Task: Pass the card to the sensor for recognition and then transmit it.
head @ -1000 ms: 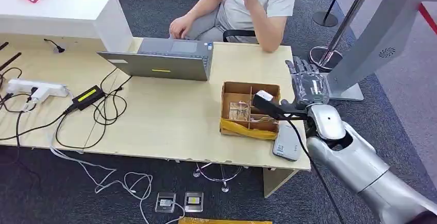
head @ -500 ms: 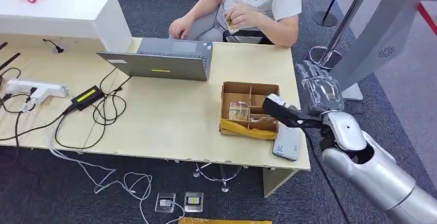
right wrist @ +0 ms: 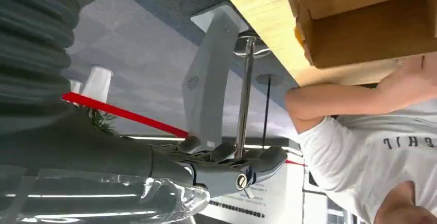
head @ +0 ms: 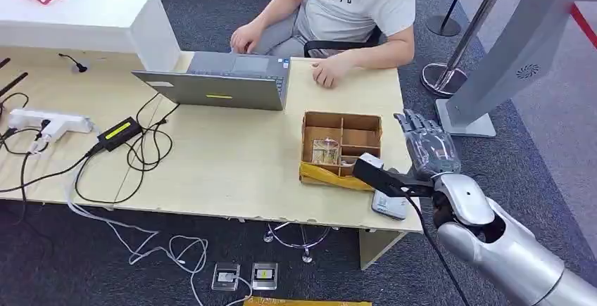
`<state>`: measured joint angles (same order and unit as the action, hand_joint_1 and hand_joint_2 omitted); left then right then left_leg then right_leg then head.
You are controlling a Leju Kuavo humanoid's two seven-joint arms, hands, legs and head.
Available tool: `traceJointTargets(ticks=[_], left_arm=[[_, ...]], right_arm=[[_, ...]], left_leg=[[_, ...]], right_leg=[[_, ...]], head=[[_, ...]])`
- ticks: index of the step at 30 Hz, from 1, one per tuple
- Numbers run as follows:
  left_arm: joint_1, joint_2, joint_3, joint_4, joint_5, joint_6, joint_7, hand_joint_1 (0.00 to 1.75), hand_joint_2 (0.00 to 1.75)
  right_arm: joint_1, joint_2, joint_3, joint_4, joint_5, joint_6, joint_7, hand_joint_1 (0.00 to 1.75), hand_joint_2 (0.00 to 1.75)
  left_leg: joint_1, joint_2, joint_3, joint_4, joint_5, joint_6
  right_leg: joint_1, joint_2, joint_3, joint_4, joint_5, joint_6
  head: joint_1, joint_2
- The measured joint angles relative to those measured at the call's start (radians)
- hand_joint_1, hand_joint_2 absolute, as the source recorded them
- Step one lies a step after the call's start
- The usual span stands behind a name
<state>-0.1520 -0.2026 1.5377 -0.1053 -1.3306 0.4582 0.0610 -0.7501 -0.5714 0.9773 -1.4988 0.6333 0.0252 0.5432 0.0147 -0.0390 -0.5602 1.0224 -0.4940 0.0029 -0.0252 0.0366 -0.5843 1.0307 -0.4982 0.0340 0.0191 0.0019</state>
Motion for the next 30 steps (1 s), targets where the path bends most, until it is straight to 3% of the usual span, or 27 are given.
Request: traceJointTargets(ticks=[19,30], left_arm=[[-0.002,-0.003,0.0,0.001,-0.02,0.002,0.018,0.0,0.0],[-0.003,-0.008,0.0,0.001,-0.018,0.021,0.053,0.0,0.0]], right_arm=[[0.014,0.07,0.076,0.099,-0.007,-0.04,-0.056,0.0,1.75],[0.014,0.14,0.084,0.192,0.006,-0.082,-0.1,0.0,1.75]], left_leg=[[0.0,-0.001,-0.001,0.0,0.0,0.0],[0.0,-0.001,-0.001,0.0,0.0,0.0]], right_leg=[[0.0,0.0,0.0,0.0,0.0,0.0],[0.0,0.0,0.0,0.0,0.0,0.0]], head=[[0.0,0.0],[0.0,0.0]])
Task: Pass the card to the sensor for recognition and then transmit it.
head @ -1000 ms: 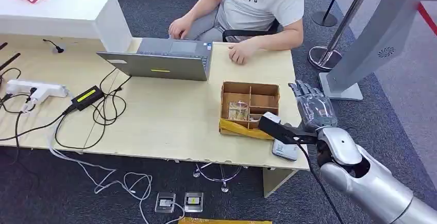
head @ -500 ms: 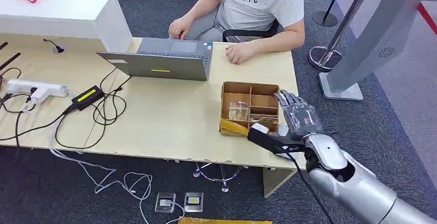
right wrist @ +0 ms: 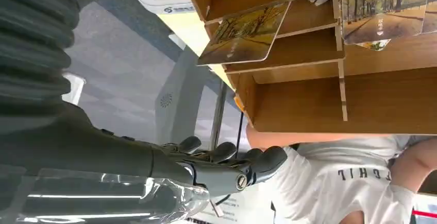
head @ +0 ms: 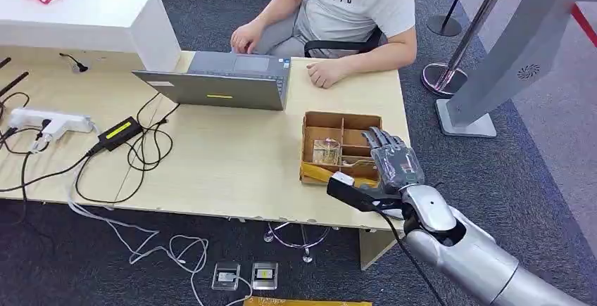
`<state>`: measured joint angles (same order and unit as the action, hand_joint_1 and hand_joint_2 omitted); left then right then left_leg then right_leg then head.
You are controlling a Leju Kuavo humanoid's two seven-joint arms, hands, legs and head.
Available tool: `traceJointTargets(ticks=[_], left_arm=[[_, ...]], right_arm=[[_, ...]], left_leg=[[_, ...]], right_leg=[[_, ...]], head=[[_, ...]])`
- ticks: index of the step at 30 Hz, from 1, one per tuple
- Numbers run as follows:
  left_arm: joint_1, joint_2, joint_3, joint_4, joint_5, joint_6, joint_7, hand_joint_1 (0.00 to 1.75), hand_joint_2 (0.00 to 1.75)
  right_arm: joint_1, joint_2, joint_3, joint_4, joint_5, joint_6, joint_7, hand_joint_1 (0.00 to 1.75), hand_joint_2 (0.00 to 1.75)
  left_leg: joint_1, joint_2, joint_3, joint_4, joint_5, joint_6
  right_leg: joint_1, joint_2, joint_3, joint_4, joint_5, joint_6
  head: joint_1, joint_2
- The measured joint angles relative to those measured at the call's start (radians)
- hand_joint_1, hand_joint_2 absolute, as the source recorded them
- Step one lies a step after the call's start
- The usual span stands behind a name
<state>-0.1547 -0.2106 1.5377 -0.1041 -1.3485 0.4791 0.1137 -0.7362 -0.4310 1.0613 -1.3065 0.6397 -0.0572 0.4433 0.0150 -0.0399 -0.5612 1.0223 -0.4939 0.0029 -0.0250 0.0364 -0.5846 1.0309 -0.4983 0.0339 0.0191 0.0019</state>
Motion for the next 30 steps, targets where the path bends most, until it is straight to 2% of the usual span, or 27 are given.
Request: traceJointTargets(ticks=[12,13,14,15,16,18,19,20,23,24,30], left_arm=[[-0.001,-0.005,0.0,0.0,-0.004,0.01,0.0,0.0,0.0],[-0.001,-0.005,0.0,0.0,-0.004,0.01,0.0,0.0,0.0],[-0.001,-0.005,0.0,0.0,-0.004,0.01,0.0,0.0,0.0],[-0.001,-0.005,0.0,0.0,-0.005,0.011,0.0,0.0,0.0],[-0.001,-0.005,0.0,0.0,-0.005,0.011,0.0,0.0,0.0],[-0.001,-0.005,0.0,0.0,-0.006,0.011,0.002,0.0,0.0],[-0.001,-0.005,0.0,0.0,-0.005,0.012,0.003,0.0,0.0],[-0.001,-0.005,0.0,0.0,-0.006,0.012,0.003,0.0,0.0],[-0.001,-0.006,0.0,0.0,-0.005,0.013,0.003,0.0,0.0],[-0.001,-0.006,0.0,0.0,-0.006,0.013,0.003,0.0,0.0],[-0.001,-0.006,0.0,0.0,-0.01,0.011,-0.005,0.0,0.0]], right_arm=[[0.0,0.052,0.0,0.092,-0.005,-0.027,-0.024,0.0,1.75],[0.0,0.053,0.0,0.097,-0.005,-0.027,-0.024,1.2,1.75],[0.0,0.054,0.0,0.103,-0.005,-0.027,-0.024,1.52,1.75],[0.0,0.058,0.0,0.107,-0.005,-0.028,-0.025,1.55,1.75],[0.0,0.061,0.0,0.112,-0.005,-0.03,-0.026,1.68,1.75],[0.0,0.062,0.0,0.121,-0.005,-0.034,-0.031,1.64,1.75],[0.0,0.063,0.0,0.124,-0.005,-0.035,-0.033,0.37,1.75],[0.0,0.063,0.0,0.128,-0.002,-0.038,-0.035,0.14,1.75],[0.0,0.066,0.0,0.142,0.008,-0.047,-0.036,0.14,1.75],[0.0,0.066,0.0,0.146,0.01,-0.048,-0.035,0.0,1.75],[0.005,0.066,-0.002,0.16,0.013,-0.051,-0.032,0.0,1.75]], left_leg=[[0.0,0.0,0.0,0.0,0.0,0.0],[0.0,0.0,0.0,0.0,0.0,0.0],[0.0,0.0,0.0,0.0,0.0,0.0],[0.0,0.0,0.0,0.0,0.0,0.0],[0.0,0.0,0.0,0.0,0.0,0.0],[0.0,0.0,0.0,0.0,0.0,0.0],[0.0,0.0,0.0,0.0,0.0,0.0],[0.0,0.0,0.0,0.0,0.0,0.0],[0.0,0.0,0.0,0.0,0.0,0.0],[0.0,0.0,0.0,0.0,0.0,0.0],[0.0,0.0,0.0,0.0,0.0,0.0]], right_leg=[[0.0,0.0,0.0,0.0,0.0,0.0],[0.0,0.0,0.0,0.0,0.0,0.0],[0.0,0.0,0.0,0.0,0.0,0.0],[0.0,0.0,0.0,0.0,0.0,0.0],[0.0,0.0,0.0,0.0,0.0,0.0],[0.0,0.0,0.0,0.0,0.0,0.0],[0.0,0.0,0.0,0.0,0.0,0.0],[0.0,0.0,0.0,0.0,0.0,0.0],[0.0,0.0,0.0,0.0,0.0,0.0],[0.0,0.0,0.0,0.0,0.0,0.0],[0.0,0.0,-0.001,0.0,0.0,0.0]], head=[[0.0,0.0],[0.0,0.0],[0.0,0.0],[0.0,0.0],[0.0,0.0],[0.0,0.0],[0.0,0.0],[0.0,0.0],[0.0,0.0],[0.0,0.0],[0.0,0.0]])
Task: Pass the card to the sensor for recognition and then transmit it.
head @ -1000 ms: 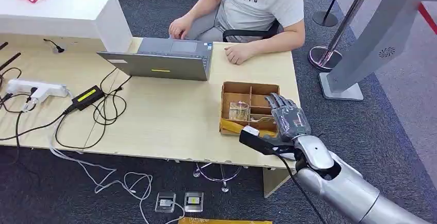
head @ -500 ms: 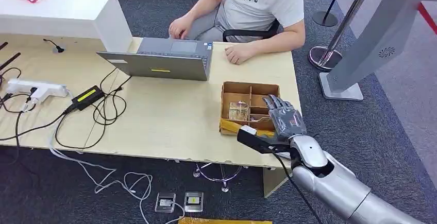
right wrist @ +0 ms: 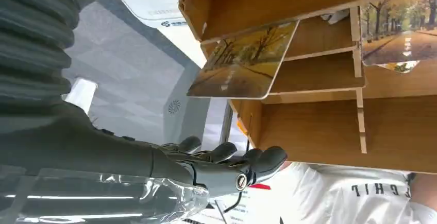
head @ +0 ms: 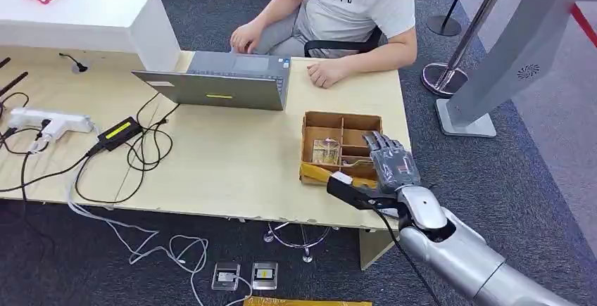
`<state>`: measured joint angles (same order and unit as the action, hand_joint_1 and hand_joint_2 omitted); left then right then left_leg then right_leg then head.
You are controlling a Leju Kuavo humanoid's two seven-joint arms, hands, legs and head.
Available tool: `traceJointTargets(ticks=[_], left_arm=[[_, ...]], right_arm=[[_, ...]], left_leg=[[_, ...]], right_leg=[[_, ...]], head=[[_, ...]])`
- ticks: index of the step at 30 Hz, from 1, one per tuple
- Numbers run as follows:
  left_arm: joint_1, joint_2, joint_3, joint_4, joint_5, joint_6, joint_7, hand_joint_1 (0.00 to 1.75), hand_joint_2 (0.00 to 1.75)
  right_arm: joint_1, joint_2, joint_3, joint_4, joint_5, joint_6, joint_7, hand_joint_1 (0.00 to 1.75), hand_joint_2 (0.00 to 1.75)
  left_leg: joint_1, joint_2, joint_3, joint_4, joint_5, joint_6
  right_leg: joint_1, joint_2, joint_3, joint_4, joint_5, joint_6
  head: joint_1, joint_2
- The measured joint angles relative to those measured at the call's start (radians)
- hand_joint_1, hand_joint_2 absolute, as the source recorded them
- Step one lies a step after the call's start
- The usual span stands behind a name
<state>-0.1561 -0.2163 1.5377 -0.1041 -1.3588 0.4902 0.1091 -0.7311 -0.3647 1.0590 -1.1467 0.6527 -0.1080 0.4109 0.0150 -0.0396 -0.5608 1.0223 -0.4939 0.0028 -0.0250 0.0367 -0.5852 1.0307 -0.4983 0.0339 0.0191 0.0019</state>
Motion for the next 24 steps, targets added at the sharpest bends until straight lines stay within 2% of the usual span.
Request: traceJointTargets(ticks=[3,4,5,9,10,11,13,14,21,22,23,24], left_arm=[[0.0,0.0,0.0,0.0,-0.004,-0.003,-0.011,0.0,0.0],[0.0,0.0,0.0,0.0,-0.005,-0.005,-0.013,0.0,0.0],[0.0,0.0,0.0,0.0,-0.006,-0.007,-0.015,0.0,0.0],[0.0,0.001,0.0,0.0,-0.008,-0.01,-0.018,0.0,0.0],[0.0,0.0,0.0,0.0,-0.009,-0.011,-0.019,0.0,0.0],[0.0,0.001,0.0,0.0,-0.01,-0.012,-0.021,0.0,0.0],[0.0,0.001,0.0,0.0,-0.01,-0.013,-0.023,0.0,0.0],[0.0,0.001,0.0,0.0,-0.01,-0.013,-0.024,0.0,0.0],[0.0,0.001,0.0,0.0,-0.013,-0.013,-0.023,0.0,0.0],[0.0,0.001,0.0,0.0,-0.013,-0.013,-0.023,0.0,0.0],[0.0,0.001,0.0,0.0,-0.013,-0.013,-0.023,0.0,0.0],[0.0,0.001,0.0,0.0,-0.013,-0.013,-0.023,0.0,0.0]], right_arm=[[0.005,-0.002,-0.002,0.005,0.0,-0.001,0.008,0.0,1.75],[0.007,-0.002,-0.003,0.007,0.0,-0.001,0.008,0.26,1.75],[0.01,-0.003,-0.006,0.007,0.0,-0.002,0.008,1.75,1.75],[0.016,-0.007,-0.011,0.01,0.0,-0.002,0.01,1.75,1.75],[0.017,-0.008,-0.011,0.01,0.0,-0.002,0.01,1.61,1.75],[0.018,-0.008,-0.011,0.011,0.0,-0.002,0.011,1.57,1.75],[0.022,-0.01,-0.012,0.011,0.0,-0.002,0.011,1.62,1.75],[0.023,-0.01,-0.012,0.011,0.0,-0.002,0.011,1.45,1.75],[0.028,-0.01,-0.017,0.012,0.009,-0.007,0.011,1.45,1.75],[0.028,-0.01,-0.017,0.012,0.009,-0.007,0.01,1.66,1.75],[0.029,-0.01,-0.017,0.013,0.009,-0.007,0.01,1.75,1.75],[0.03,-0.01,-0.017,0.013,0.009,-0.007,0.01,1.62,1.75]], left_leg=[[0.0,0.0,0.0,0.0,0.0,0.0],[0.0,0.0,0.0,0.0,0.0,0.0],[0.0,0.0,0.0,0.0,0.0,0.0],[0.0,0.0,0.0,0.0,0.0,0.0],[0.0,0.0,0.0,0.0,0.0,0.0],[0.0,0.0,0.0,0.0,0.0,0.0],[0.0,0.001,0.0,0.0,0.0,0.0],[0.0,0.001,0.0,0.0,0.0,0.0],[0.0,0.001,0.0,0.0,0.0,0.0],[0.0,0.0,0.0,0.0,0.0,0.0],[0.0,0.0,0.0,0.0,0.0,0.0],[0.0,0.001,0.0,0.0,0.0,0.0]], right_leg=[[0.0,0.0,0.0,0.0,0.0,0.0],[0.0,0.0,0.0,0.0,0.0,0.0],[0.0,0.0,0.0,0.0,0.0,0.0],[0.0,0.0,0.0,0.0,0.0,0.0],[0.0,0.0,0.0,0.0,0.0,0.0],[0.0,0.0,0.0,0.0,0.0,0.0],[0.0,0.0,0.0,0.0,0.0,0.0],[0.0,0.0,0.0,0.0,0.0,0.0],[0.0,0.0,0.0,0.0,0.0,0.0],[0.0,0.0,0.0,0.0,0.0,0.0],[0.0,0.0,0.0,0.0,0.0,0.0],[0.0,0.0,0.0,0.0,0.0,0.0]], head=[[0.0,0.0],[0.0,0.0],[0.0,0.0],[0.0,0.0],[0.0,0.0],[0.0,0.0],[0.0,0.0],[0.0,0.0],[0.0,0.0],[0.0,0.0],[0.0,0.0],[0.0,0.0]])
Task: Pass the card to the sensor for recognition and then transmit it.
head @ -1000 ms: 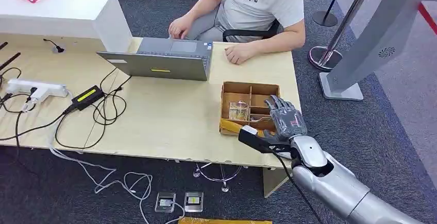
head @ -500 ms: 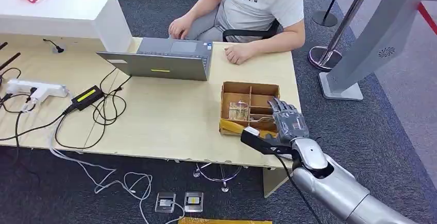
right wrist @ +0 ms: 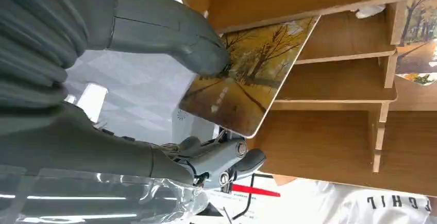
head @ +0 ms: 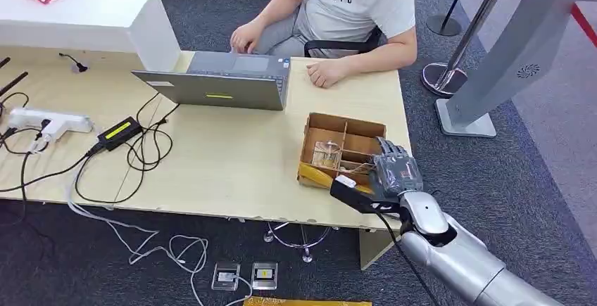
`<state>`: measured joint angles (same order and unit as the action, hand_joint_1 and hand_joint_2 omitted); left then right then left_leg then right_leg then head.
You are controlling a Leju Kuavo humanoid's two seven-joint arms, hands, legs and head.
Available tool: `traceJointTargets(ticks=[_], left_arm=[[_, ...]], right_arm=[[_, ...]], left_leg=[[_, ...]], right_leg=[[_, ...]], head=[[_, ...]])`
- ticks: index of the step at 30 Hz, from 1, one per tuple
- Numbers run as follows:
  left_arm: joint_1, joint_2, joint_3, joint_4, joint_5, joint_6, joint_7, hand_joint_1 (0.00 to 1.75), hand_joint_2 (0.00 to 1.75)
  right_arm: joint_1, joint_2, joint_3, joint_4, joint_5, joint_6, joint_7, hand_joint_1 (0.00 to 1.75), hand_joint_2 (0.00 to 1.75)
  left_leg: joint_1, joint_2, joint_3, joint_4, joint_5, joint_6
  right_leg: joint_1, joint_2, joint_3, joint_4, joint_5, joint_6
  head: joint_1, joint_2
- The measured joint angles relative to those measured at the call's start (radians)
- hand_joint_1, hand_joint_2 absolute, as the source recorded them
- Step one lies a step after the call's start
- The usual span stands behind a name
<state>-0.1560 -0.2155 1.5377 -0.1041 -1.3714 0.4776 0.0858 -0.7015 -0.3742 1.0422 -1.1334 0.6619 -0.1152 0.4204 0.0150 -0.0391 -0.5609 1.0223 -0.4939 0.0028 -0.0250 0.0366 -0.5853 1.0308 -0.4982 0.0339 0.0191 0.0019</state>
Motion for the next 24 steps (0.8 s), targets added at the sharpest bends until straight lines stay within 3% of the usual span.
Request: traceJointTargets(ticks=[1,2,11,12,13,24], left_arm=[[0.0,0.0,0.0,0.0,0.0,0.0,0.0,0.0,0.0],[0.0,0.0,0.0,0.0,0.0,0.0,0.0,0.0,0.0],[0.0,0.0,0.0,0.0,-0.005,0.003,0.0,0.0,0.0],[0.0,0.0,0.0,0.0,-0.005,0.003,0.0,0.0,0.0],[0.0,0.0,0.0,0.0,-0.005,0.003,0.0,0.0,0.0],[0.0,0.0,0.002,0.0,-0.01,0.006,0.0,0.0,0.0]], right_arm=[[0.0,0.0,0.0,0.001,0.0,0.0,0.0,0.31,1.75],[0.0,0.0,0.0,0.001,0.001,0.0,0.0,0.0,1.75],[0.002,0.005,-0.008,0.006,0.019,-0.018,-0.02,0.0,1.75],[0.002,0.005,-0.008,0.007,0.019,-0.018,-0.02,1.08,1.75],[0.002,0.006,-0.008,0.009,0.019,-0.018,-0.02,1.75,1.75],[0.006,0.012,-0.016,0.015,0.013,-0.025,-0.037,1.75,1.75]], left_leg=[[0.0,0.0,0.0,0.0,0.0,0.0],[0.0,0.0,0.0,0.0,0.0,0.0],[0.0,0.0,0.0,0.0,0.0,0.0],[0.0,0.0,0.0,0.0,0.0,0.0],[0.0,0.0,0.0,0.0,0.0,0.0],[0.0,0.0,0.0,0.0,0.0,0.0]], right_leg=[[0.0,0.0,0.0,0.0,0.0,0.0],[0.0,0.0,0.0,0.0,0.0,0.0],[0.0,0.0,0.0,0.0,0.0,0.0],[0.0,0.0,0.0,0.0,0.0,0.0],[0.0,0.0,0.0,0.0,0.0,0.0],[0.0,0.0,0.0,0.0,0.0,0.0]], head=[[0.0,0.0],[0.0,0.0],[0.0,0.0],[0.0,0.0],[0.0,0.0],[0.0,0.0]])
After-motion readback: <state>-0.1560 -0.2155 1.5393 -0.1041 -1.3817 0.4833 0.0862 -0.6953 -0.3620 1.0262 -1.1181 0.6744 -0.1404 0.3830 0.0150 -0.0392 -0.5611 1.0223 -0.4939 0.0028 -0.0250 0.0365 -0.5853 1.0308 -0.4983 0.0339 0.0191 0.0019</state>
